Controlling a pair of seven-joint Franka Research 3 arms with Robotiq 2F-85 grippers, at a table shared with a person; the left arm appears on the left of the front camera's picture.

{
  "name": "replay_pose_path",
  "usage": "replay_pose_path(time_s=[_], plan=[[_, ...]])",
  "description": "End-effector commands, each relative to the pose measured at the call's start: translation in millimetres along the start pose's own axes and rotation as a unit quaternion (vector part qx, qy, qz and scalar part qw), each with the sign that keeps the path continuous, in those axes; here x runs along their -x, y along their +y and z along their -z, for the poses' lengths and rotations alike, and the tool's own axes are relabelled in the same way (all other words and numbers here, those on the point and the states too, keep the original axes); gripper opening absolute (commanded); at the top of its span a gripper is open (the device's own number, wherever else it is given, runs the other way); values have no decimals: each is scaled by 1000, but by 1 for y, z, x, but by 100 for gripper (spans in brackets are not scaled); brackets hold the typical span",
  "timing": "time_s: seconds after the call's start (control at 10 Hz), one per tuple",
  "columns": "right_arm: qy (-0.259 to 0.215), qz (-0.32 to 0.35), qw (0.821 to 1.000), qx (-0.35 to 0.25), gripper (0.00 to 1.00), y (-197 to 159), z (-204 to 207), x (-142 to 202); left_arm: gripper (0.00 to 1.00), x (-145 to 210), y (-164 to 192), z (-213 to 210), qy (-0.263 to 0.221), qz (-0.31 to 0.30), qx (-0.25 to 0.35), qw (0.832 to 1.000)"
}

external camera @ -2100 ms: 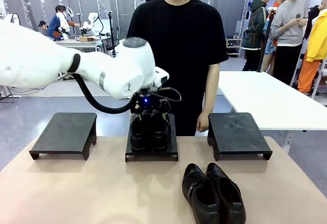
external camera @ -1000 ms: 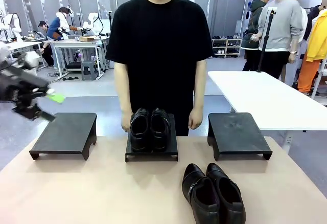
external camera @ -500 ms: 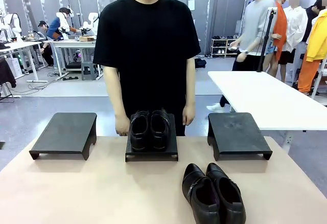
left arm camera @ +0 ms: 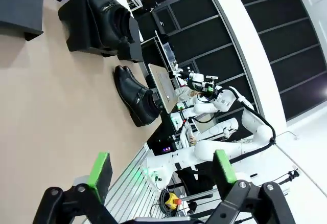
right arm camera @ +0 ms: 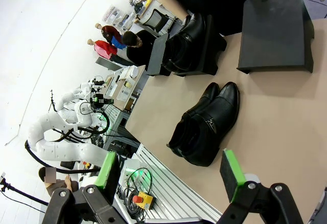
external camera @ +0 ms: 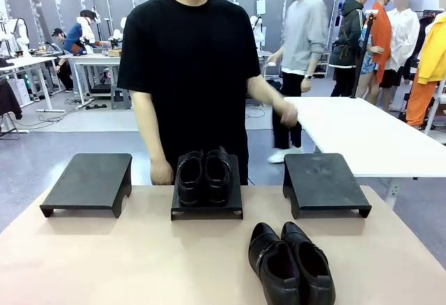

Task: Place the shoes on the stand as instructed by the person.
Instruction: Pick up another pair of Shoes and place it on the Shoes Stand indicated by the person.

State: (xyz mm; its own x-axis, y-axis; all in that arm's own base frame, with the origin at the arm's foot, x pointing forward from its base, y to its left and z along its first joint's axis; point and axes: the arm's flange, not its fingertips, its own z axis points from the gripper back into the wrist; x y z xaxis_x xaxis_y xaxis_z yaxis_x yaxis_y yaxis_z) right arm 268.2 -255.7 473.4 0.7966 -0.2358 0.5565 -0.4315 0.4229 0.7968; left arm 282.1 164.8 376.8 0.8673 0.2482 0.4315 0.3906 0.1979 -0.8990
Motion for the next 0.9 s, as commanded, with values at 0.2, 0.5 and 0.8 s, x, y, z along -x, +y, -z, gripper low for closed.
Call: replay_pose_path(time_s=[0.2,0.5,0.8], plan=[[-1,-6,1000,-3,100,2,-2,1,100,-1,-4,1,2,6,2,1000],[-1,-6,1000,-3,100,2,-2,1,100,-1,-4,1,2,6,2,1000],[-1,-6,1000,-3,100,2,-2,1,100,-1,-4,1,2,6,2,1000]])
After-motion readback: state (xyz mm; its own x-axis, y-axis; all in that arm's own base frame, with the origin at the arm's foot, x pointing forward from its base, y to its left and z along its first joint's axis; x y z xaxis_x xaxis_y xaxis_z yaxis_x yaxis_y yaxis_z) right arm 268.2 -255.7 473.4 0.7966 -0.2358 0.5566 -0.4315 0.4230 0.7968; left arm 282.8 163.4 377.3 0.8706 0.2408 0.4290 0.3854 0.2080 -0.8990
